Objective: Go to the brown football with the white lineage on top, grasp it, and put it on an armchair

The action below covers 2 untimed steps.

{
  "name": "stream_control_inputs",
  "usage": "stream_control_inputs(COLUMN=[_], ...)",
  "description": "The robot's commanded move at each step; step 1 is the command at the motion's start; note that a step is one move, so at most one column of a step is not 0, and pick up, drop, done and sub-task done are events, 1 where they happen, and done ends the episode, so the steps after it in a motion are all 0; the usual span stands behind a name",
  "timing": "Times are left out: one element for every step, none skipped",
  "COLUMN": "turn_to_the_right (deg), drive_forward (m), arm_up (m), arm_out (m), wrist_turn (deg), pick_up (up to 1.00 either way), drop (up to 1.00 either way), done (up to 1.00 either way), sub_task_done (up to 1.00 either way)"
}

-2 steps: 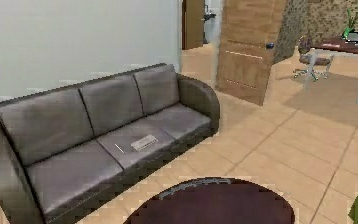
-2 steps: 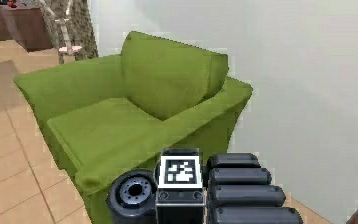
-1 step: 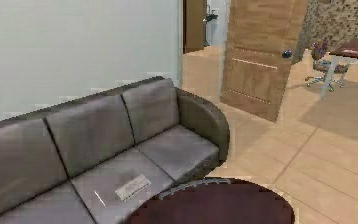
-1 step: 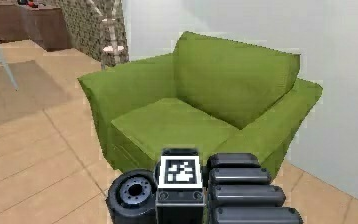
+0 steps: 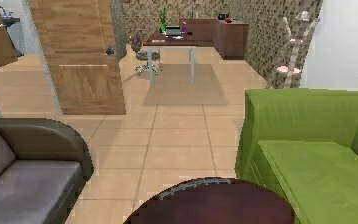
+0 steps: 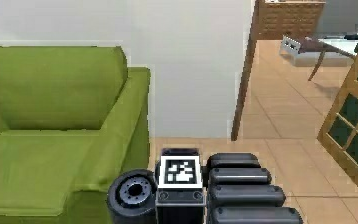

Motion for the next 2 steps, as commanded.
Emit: stream_control_inputs(turn_to_the_right=[3.0, 0.0], drive_forward=[0.0, 0.85], arm_up=[0.0, 0.0], arm_out=[0.0, 0.0], wrist_turn=[0.0, 0.0], pick_up=[0.0, 0.0], drop=[0.0, 0.0], done=[0.0, 0.0], sub_task_done=[0.0, 0.0])
